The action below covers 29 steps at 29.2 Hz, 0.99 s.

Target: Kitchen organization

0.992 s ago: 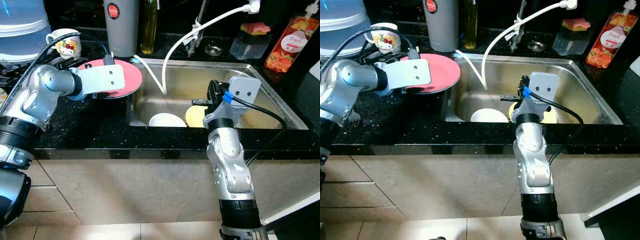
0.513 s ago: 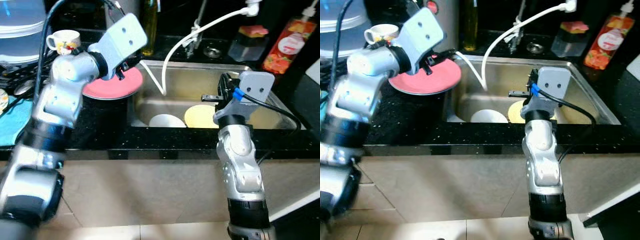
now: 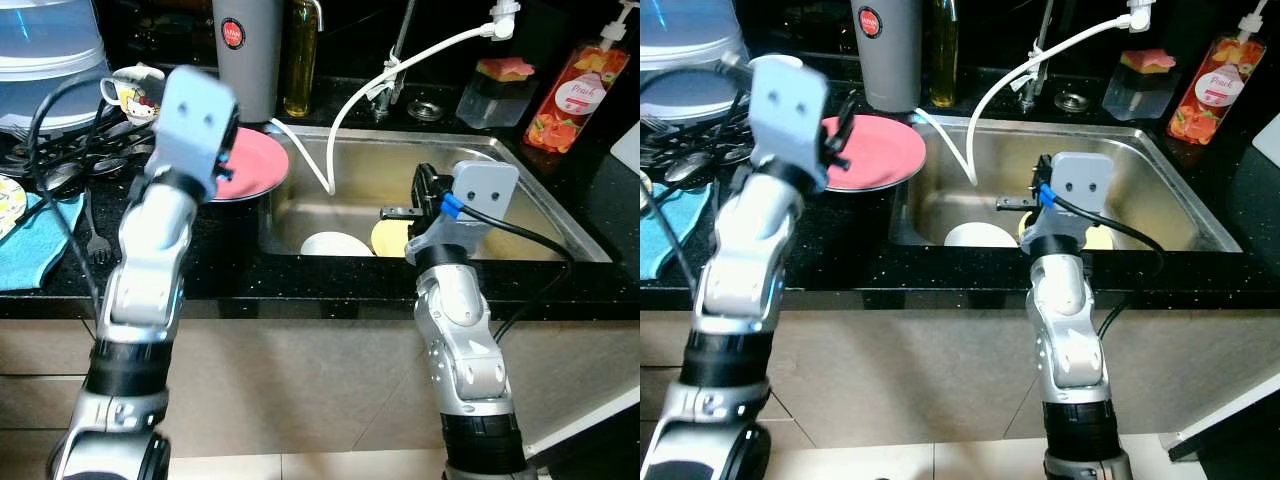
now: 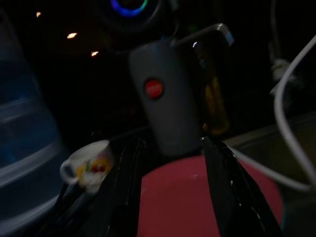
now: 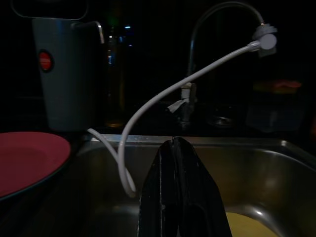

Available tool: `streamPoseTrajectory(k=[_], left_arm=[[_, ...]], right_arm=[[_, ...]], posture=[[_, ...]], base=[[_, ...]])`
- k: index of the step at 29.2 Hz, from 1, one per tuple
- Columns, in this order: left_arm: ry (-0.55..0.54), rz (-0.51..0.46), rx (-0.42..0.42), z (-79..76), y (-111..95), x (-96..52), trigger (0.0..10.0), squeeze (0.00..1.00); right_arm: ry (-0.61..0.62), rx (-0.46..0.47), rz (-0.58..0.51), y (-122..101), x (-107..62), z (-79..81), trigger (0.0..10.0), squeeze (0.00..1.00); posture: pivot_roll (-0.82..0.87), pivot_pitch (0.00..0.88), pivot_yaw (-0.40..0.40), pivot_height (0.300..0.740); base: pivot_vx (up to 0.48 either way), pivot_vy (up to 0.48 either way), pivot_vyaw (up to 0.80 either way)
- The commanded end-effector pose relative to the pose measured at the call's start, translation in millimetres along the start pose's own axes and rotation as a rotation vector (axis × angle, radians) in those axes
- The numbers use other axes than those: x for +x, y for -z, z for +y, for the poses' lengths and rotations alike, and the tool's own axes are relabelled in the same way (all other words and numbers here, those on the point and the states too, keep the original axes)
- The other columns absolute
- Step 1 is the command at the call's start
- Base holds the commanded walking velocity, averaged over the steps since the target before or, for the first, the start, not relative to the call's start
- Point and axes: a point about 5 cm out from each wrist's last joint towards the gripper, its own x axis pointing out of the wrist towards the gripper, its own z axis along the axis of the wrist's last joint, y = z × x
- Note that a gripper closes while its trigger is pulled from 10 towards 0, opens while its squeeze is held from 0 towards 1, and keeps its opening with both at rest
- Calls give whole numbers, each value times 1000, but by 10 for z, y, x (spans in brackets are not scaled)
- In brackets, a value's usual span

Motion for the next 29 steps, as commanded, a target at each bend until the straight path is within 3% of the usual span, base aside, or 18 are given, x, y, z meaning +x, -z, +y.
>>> streamPoseTrajectory(k=[1, 4, 9, 11, 13, 23, 29], left_arm=[[1, -25, 1, -58, -25, -48, 10000, 0], [33, 11, -24, -207, 101, -238, 10000, 0], [52, 26, -65, -251, 136, -294, 10000, 0], [76, 57, -156, -283, 174, -343, 10000, 0], [83, 64, -181, -284, 177, -359, 10000, 0], [105, 85, -165, -279, 200, -508, 10000, 0], [106, 78, -160, -283, 181, -516, 10000, 0]], right_arm=[[5, 2, 21, 49, -29, -17, 10000, 0], [-4, 4, 47, 106, -92, 9, 10000, 0], [-7, 2, 54, 124, -106, 15, 10000, 0], [3, -15, 68, 169, -120, -9, 10000, 0], [16, -25, 76, 192, -128, -34, 10000, 0], [55, -51, 97, 253, -201, -150, 10000, 0], [59, -51, 103, 277, -229, -153, 10000, 0]], posture=[[239, 41, -77, 740], [236, 45, -81, 740], [235, 45, -81, 740], [237, 47, -83, 740], [237, 48, -83, 740], [227, 48, -89, 740], [224, 45, -90, 740]], base=[[0, 0, 0], [0, 0, 0], [0, 0, 0], [0, 0, 0], [0, 0, 0], [0, 0, 0], [0, 0, 0]])
